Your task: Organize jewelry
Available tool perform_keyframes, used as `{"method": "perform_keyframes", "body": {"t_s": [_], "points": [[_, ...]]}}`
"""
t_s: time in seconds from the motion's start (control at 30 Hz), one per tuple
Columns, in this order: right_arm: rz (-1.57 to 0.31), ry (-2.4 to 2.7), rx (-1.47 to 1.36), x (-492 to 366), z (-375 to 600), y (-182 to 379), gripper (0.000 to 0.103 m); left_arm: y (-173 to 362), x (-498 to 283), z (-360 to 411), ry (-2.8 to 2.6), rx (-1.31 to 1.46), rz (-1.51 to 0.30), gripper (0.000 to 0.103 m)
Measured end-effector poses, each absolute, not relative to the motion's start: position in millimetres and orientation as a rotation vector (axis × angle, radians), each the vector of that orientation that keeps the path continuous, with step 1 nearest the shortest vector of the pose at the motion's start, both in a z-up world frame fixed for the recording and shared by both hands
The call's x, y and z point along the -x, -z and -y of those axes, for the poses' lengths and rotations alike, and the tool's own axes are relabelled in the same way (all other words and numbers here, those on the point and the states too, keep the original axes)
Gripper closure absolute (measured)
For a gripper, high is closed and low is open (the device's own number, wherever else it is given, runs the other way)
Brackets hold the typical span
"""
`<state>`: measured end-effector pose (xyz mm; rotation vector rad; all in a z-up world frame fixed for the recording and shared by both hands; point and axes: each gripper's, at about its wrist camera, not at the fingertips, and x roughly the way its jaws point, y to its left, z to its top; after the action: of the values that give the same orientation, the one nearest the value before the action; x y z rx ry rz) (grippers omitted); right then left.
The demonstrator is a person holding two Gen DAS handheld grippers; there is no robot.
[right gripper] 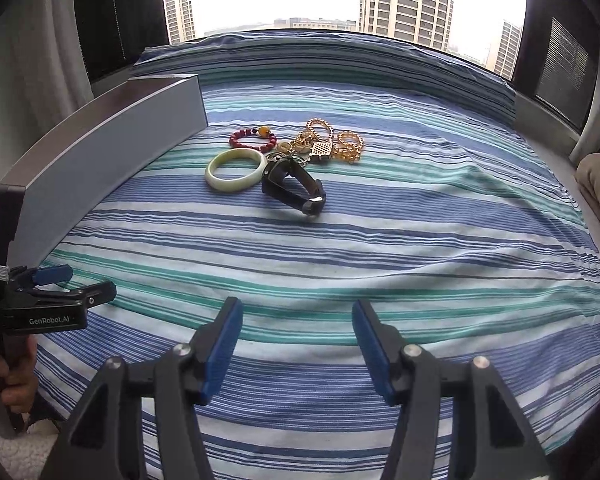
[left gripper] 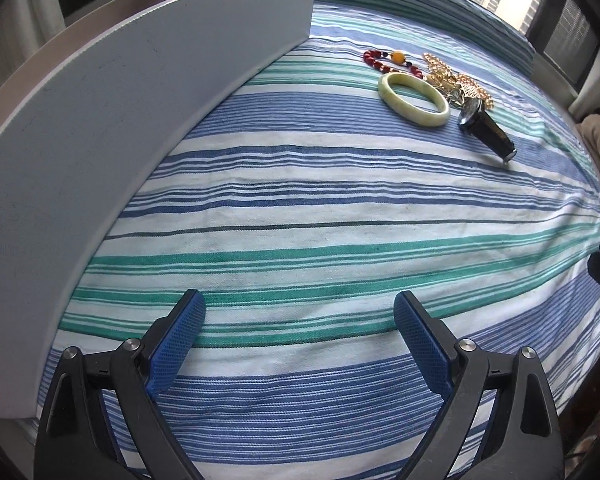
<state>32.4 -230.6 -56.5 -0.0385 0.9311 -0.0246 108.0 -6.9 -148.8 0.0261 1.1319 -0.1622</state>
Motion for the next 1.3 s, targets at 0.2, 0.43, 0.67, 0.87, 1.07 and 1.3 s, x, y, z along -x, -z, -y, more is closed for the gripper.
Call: {"method": "perform_keyframes", "body": {"t_s": [0.2,0.43,0.67,0.87,1.07,1.3], "points": [[-0.937,0.018,0.036,-31.4,227.2,57.1,0.045,151.1,-108.2,11.7,0.166,-0.072,-1.127,0.005],[-0.935,0.015,0.031,-28.9,226.1,56.6,0.045,155.0,-106.7,14.4,0.169,-0.115,-1.137,0.000],[-0.936,0.013,0.028,-27.7,224.9,56.5,0.045,155.4,-105.7,14.7,0.176,-0.123,-1.137,0.000],[-0.948,0.006,0.027,-27.4,222.5,58.4,0.045,156.8,-107.6,15.2,0.181,-0.128,-1.148,0.000],[-0.955,0.001,0.031,-27.0,220.1,60.3,0.045,158.5,-111.5,17.7,0.187,-0.131,-1.158,0.000],[-0.964,0.001,0.032,-27.1,220.0,61.9,0.045,146.2,-108.1,11.3,0.229,-0.049,-1.148,0.001]]}}
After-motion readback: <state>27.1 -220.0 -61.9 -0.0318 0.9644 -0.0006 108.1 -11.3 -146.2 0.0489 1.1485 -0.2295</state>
